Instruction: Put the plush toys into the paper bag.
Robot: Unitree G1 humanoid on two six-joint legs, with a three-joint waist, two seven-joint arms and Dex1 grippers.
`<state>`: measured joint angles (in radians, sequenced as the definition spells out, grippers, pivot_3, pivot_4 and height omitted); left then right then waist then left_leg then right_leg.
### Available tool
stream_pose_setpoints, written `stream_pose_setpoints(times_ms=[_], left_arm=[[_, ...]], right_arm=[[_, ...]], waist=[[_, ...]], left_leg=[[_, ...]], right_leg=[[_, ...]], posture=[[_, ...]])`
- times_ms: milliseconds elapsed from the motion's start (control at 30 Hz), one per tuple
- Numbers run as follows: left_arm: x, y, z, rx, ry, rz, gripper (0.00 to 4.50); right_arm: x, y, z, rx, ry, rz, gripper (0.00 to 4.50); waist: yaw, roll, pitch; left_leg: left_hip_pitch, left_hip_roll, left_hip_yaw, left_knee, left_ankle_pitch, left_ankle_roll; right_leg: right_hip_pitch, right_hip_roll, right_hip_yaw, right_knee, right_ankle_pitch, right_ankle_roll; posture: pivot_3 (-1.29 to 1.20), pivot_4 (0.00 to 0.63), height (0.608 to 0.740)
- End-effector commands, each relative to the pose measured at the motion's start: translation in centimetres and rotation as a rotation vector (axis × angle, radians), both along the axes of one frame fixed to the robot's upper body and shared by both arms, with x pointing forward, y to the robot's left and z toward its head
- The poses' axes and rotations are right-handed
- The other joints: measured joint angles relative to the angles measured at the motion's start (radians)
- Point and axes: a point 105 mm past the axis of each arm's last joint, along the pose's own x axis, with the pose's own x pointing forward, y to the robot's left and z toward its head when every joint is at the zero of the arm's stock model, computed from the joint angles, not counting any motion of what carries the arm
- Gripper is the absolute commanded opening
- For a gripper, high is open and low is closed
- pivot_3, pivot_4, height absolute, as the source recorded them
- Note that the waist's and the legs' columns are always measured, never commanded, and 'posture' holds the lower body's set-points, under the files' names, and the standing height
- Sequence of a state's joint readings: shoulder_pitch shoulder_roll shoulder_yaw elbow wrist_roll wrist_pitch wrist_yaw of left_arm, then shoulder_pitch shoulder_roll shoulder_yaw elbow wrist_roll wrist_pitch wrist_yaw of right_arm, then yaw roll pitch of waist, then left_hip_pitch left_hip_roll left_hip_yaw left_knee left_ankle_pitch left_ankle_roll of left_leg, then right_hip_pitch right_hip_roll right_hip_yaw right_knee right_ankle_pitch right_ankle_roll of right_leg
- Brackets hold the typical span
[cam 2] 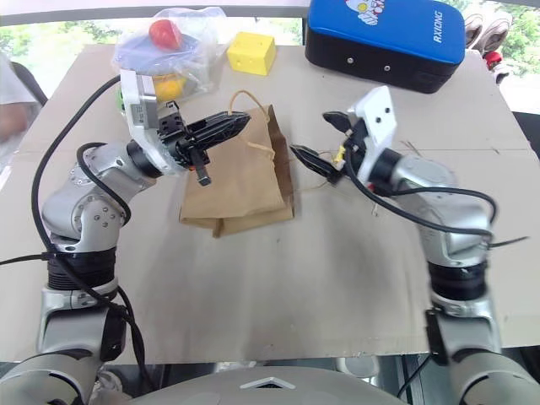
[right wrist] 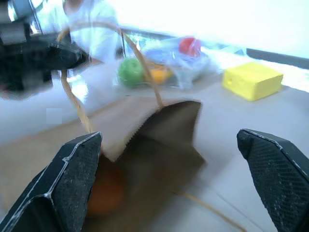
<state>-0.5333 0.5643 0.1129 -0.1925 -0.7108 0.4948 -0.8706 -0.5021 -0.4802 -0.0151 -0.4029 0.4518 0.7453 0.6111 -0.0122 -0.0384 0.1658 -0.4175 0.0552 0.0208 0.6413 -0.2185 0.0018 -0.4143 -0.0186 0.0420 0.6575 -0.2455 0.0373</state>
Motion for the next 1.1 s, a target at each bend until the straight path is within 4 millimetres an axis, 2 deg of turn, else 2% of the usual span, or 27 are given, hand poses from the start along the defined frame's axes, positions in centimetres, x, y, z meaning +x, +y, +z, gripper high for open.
stream_pose_setpoints(times_ms=[33, 167, 267, 300, 367, 400, 433, 467, 533, 567, 600, 633, 667, 833, 933, 1000, 1100], left_arm=[[-1.0, -0.1, 1.5, -0.038, -0.057, 0.011, 0.0], [-1.1, 0.1, 1.3, -0.046, -0.049, 0.03, 0.0], [-0.8, 0.0, 1.4, -0.061, -0.048, 0.039, 0.0], [-0.8, -0.1, 1.5, -0.065, -0.049, 0.036, 0.0], [-0.8, -0.3, 1.6, -0.068, -0.052, 0.032, 0.0], [-0.9, -0.2, 1.6, -0.068, -0.053, 0.033, 0.0], [-0.9, -0.1, 1.7, -0.069, -0.054, 0.037, 0.0], [-0.8, 0.1, 1.7, -0.073, -0.054, 0.045, 0.0], [-0.9, 0.3, 1.8, -0.082, -0.056, 0.051, 0.0], [-1.0, 0.4, 1.9, -0.097, -0.056, 0.05, 0.0], [-1.1, 0.5, 2.0, -0.118, -0.052, 0.046, 0.0], [-1.2, 0.6, 2.1, -0.132, -0.049, 0.043, 0.0], [-1.3, 0.6, 2.2, -0.144, -0.048, 0.038, 0.0], [-2.4, 2.1, 4.7, -0.307, -0.059, -0.017, 0.0], [-2.6, 2.8, 4.7, -0.295, -0.044, -0.031, 0.0], [-2.7, 3.2, 4.6, -0.282, -0.036, -0.037, 0.0], [-2.9, 3.1, 4.5, -0.273, -0.029, -0.057, 0.0]], right_arm=[[0.6, -3.2, -0.4, -0.077, 0.011, -0.098, 4.44], [3.0, -6.1, -5.3, -0.311, 0.12, -0.2, 4.44], [4.8, -6.4, -8.5, -0.381, 0.174, -0.185, 4.44], [5.3, -6.3, -9.0, -0.368, 0.187, -0.182, 3.93], [5.9, -6.3, -9.6, -0.383, 0.195, -0.165, 3.29], [6.2, -6.3, -9.4, -0.373, 0.192, -0.168, 2.72], [6.3, -6.3, -9.2, -0.359, 0.191, -0.166, 2.59], [6.2, -6.1, -9.0, -0.344, 0.184, -0.152, 1.95], [6.0, -6.1, -8.4, -0.316, 0.169, -0.143, 1.25], [5.8, -6.2, -8.0, -0.309, 0.151, -0.136, 0.64], [5.4, -6.2, -7.3, -0.301, 0.114, -0.116, 0.27], [5.1, -6.2, -6.9, -0.298, 0.088, -0.101, 0.09], [4.8, -6.2, -6.3, -0.288, 0.063, -0.091, 0.09], [3.3, -6.9, -0.2, -0.25, -0.142, -0.112, 0.09], [3.2, -8.1, 2.0, -0.255, -0.193, -0.17, 0.09], [3.0, -8.5, 4.2, -0.273, -0.258, -0.174, 0.09], [2.4, -6.1, 6.3, -0.307, -0.335, -0.062, 0.09]], waist=[[-0.001, 0.0, 0.0], [-0.007, 0.0, 0.0], [-0.012, 0.0, 0.0], [-0.014, 0.0, 0.0], [-0.018, 0.0, 0.0], [-0.021, 0.0, 0.0], [-0.021, 0.0, 0.0], [-0.021, 0.0, 0.0], [-0.021, 0.0, 0.0], [-0.021, 0.0, 0.0], [-0.02, 0.0, 0.0], [-0.019, 0.0, 0.0], [-0.018, 0.0, 0.0], [-0.019, 0.001, 0.001], [-0.021, 0.0, 0.001], [-0.02, 0.001, 0.001], [-0.022, 0.001, 0.001]], left_leg=[[0.0, 0.0, 0.0, 0.0, 0.0, 0.0], [0.001, 0.0, 0.002, 0.0, 0.0, 0.0], [0.002, 0.0, 0.002, 0.0, 0.0, 0.0], [0.002, 0.0, 0.001, 0.0, 0.0, 0.0], [0.002, 0.0, 0.001, 0.0, 0.0, 0.0], [0.001, 0.0, 0.001, 0.0, 0.0, 0.0], [0.001, 0.0, 0.001, 0.0, 0.0, 0.0], [0.001, 0.0, 0.001, 0.0, 0.0, 0.0], [0.001, 0.0, 0.001, 0.0, 0.0, 0.0], [0.001, 0.0, 0.001, 0.0, 0.0, 0.0], [0.001, 0.0, 0.001, 0.0, 0.0, 0.0], [0.001, 0.0, 0.001, 0.0, 0.0, 0.0], [0.001, 0.0, 0.001, 0.0, 0.0, 0.0], [0.0, 0.0, 0.001, 0.001, 0.0, 0.0], [0.002, 0.0, 0.001, 0.001, 0.0, 0.0], [0.002, 0.0, 0.001, 0.001, 0.0, 0.0], [0.002, 0.0, 0.001, 0.001, 0.0, 0.0]], right_leg=[[0.0, 0.0, 0.0, 0.0, 0.0, 0.0], [0.0, 0.0, 0.002, 0.0, 0.0, 0.0], [0.0, 0.001, 0.002, 0.001, 0.0, 0.0], [0.0, 0.001, 0.002, 0.001, 0.0, 0.0], [0.0, 0.001, 0.002, 0.001, 0.0, 0.0], [0.0, 0.001, 0.002, 0.001, 0.0, 0.0], [0.0, 0.001, 0.002, 0.0, 0.0, 0.0], [0.0, 0.001, 0.002, 0.0, 0.0, 0.0], [0.0, 0.001, 0.002, 0.0, 0.0, 0.0], [0.0, 0.001, 0.002, 0.0, 0.0, 0.0], [0.0, 0.001, 0.002, 0.0, 0.0, 0.0], [0.0, 0.001, 0.002, 0.0, 0.0, 0.0], [0.0, 0.001, 0.002, 0.0, 0.0, 0.0], [0.0, 0.0, 0.002, 0.001, 0.0, 0.001], [0.0, 0.001, 0.002, 0.001, 0.0, 0.0], [0.0, 0.001, 0.002, 0.002, 0.0, 0.0], [0.0, 0.001, 0.002, 0.001, 0.0, 0.0]], posture=[[0.0, 0.15, 0.74], [0.0, 0.15, 0.74], [0.0, 0.15, 0.74], [0.0, 0.15, 0.74], [0.0, 0.15, 0.74], [0.0, 0.15, 0.74], [0.0, 0.15, 0.74], [0.0, 0.15, 0.74], [0.0, 0.15, 0.74], [0.0, 0.15, 0.74], [0.0, 0.15, 0.74], [0.0, 0.15, 0.74], [0.0, 0.15, 0.74], [0.0, 0.15, 0.74], [0.0, 0.15, 0.74], [0.0, 0.15, 0.74], [0.0, 0.15, 0.74]])
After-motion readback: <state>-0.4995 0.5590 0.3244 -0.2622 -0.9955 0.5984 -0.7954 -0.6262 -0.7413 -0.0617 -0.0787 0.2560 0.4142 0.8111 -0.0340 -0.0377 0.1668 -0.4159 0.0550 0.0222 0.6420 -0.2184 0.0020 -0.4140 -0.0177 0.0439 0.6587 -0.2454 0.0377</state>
